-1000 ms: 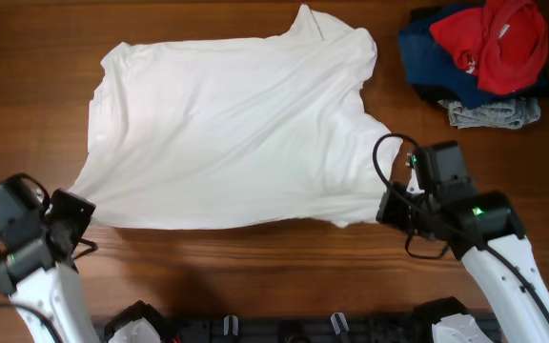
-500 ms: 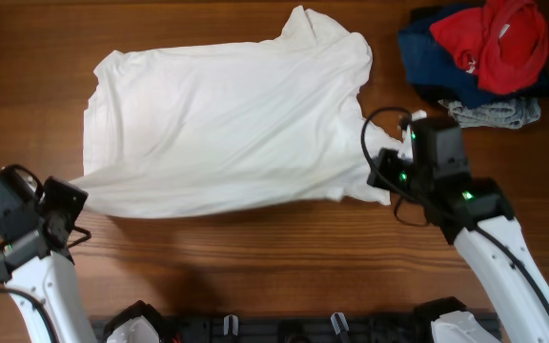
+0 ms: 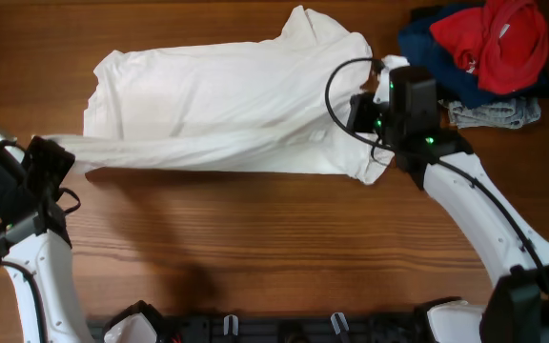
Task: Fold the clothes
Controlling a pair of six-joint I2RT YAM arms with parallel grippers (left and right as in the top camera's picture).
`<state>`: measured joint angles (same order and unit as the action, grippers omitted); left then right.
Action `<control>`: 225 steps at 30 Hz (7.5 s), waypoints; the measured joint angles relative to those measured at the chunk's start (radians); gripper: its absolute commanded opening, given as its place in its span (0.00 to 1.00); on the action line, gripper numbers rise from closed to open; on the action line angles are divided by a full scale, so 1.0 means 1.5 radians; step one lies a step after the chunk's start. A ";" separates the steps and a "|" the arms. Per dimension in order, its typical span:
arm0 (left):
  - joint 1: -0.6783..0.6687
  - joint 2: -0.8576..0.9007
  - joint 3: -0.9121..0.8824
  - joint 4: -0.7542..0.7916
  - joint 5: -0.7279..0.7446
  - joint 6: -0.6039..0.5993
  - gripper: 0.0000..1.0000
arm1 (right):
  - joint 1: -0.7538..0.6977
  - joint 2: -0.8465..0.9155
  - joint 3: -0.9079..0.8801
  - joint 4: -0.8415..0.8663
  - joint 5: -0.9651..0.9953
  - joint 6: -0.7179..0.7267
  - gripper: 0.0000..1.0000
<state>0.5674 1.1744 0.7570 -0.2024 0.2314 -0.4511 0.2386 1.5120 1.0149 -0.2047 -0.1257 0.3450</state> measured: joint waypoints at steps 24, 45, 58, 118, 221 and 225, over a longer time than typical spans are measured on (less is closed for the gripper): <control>-0.082 0.216 0.000 0.246 0.002 -0.002 0.58 | -0.004 0.161 0.017 0.135 0.028 -0.024 0.37; -0.082 0.049 0.016 -0.190 -0.002 0.021 1.00 | -0.005 0.052 0.094 -0.303 -0.012 -0.066 1.00; -0.083 0.263 0.016 -0.020 -0.094 0.058 0.92 | -0.005 0.072 0.092 -0.382 -0.021 -0.097 0.96; -0.003 0.352 0.032 0.033 -0.256 0.138 0.04 | -0.005 0.220 0.092 -0.296 -0.047 -0.186 0.08; -0.164 0.192 0.032 -0.091 -0.033 0.168 1.00 | 0.074 0.382 0.278 -0.546 0.049 -0.027 0.93; -0.164 0.192 0.032 -0.107 -0.033 0.168 1.00 | 0.057 0.386 0.276 -0.606 0.052 -0.016 0.94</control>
<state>0.3214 1.4628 0.8047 -0.3630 0.1818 -0.1986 0.3248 2.0903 1.4284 -1.1130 -0.0471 0.3214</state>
